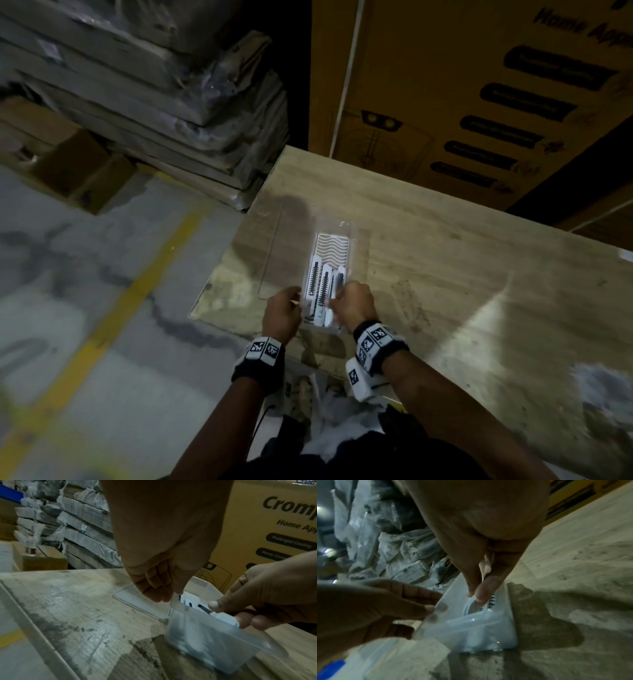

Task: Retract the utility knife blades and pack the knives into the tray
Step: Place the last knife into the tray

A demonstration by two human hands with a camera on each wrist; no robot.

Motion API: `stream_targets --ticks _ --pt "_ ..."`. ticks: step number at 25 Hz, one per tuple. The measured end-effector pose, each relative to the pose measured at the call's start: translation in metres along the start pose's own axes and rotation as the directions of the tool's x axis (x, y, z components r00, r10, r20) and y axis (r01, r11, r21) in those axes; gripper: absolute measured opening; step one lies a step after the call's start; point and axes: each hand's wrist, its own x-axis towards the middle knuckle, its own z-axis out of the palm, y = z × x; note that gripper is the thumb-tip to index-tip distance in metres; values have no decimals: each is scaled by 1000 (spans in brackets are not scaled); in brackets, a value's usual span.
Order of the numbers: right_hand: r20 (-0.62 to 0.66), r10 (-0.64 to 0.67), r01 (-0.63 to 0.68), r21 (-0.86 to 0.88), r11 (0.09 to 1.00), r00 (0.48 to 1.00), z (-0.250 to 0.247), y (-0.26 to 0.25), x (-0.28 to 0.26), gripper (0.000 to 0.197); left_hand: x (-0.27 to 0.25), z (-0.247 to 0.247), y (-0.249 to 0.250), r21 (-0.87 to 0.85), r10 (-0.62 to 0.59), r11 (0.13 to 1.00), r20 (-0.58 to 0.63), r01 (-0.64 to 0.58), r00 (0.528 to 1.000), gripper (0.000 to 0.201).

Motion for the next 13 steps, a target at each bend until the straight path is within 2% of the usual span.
stream_targets --ticks 2,5,7,9,11,13 --pt "-32 -56 53 -92 994 998 1 3 -2 25 0 2 2 9 -13 1000 -18 14 1000 38" --pt "-167 -167 144 -145 979 972 -5 17 -11 28 0 2 10 4 -18 1000 -21 18 1000 36" --pt "-231 -100 82 -86 993 968 -11 29 -14 34 -4 1 16 -2 -26 1000 -7 26 1000 36" --pt "-185 45 -52 -34 998 982 -14 39 -10 43 -4 6 18 10 -26 1000 23 26 999 40" --pt "-155 74 -75 -4 997 985 -18 51 -7 36 -2 13 25 20 12 1000 79 -14 997 36" --pt "-207 118 -103 82 991 971 -29 60 -11 23 2 21 35 -3 114 993 150 -114 982 23"
